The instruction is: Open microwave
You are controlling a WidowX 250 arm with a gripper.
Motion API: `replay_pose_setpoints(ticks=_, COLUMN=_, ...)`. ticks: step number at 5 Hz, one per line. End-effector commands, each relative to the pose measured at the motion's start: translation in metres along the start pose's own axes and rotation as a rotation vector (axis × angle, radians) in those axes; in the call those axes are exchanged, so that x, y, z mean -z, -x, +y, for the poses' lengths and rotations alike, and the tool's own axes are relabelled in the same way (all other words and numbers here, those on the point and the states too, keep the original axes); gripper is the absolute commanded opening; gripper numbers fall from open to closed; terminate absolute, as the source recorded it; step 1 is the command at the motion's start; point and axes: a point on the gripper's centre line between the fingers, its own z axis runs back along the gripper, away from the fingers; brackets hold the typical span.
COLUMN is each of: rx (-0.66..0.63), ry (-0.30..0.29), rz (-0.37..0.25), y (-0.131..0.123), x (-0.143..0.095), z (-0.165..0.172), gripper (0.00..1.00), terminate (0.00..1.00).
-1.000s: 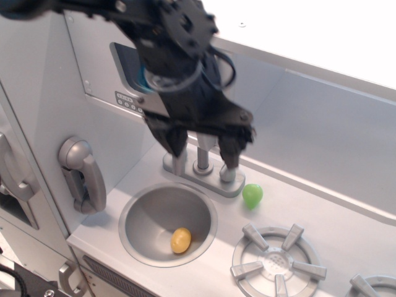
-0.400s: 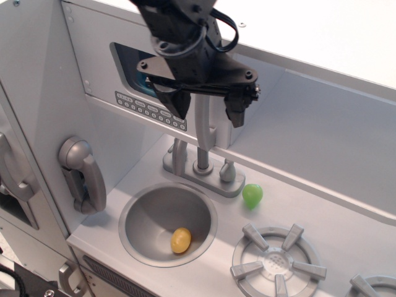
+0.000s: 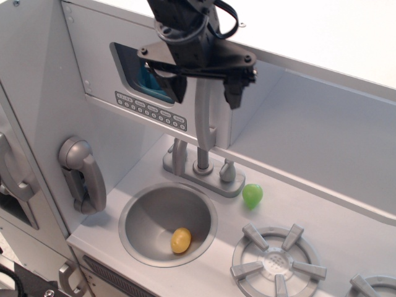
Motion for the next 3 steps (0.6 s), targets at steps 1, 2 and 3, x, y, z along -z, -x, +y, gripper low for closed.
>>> replay_pose_setpoints(ticks=1, rx=-0.014, ry=-0.017, rz=-0.047, y=-0.0218, x=-0.0059, z=0.0038, gripper=1.00, terminate=0.00)
replay_pose_setpoints(ticks=2, rx=0.007, ry=-0.013, rz=-0.036, y=-0.0211, x=-0.0049, z=0.0038, gripper=0.00, terminate=0.00)
replay_pose_setpoints(ticks=3, rx=0.031, ry=0.002, rz=-0.030, y=-0.0189, x=-0.0051, z=0.0037, gripper=0.00, terminate=0.00)
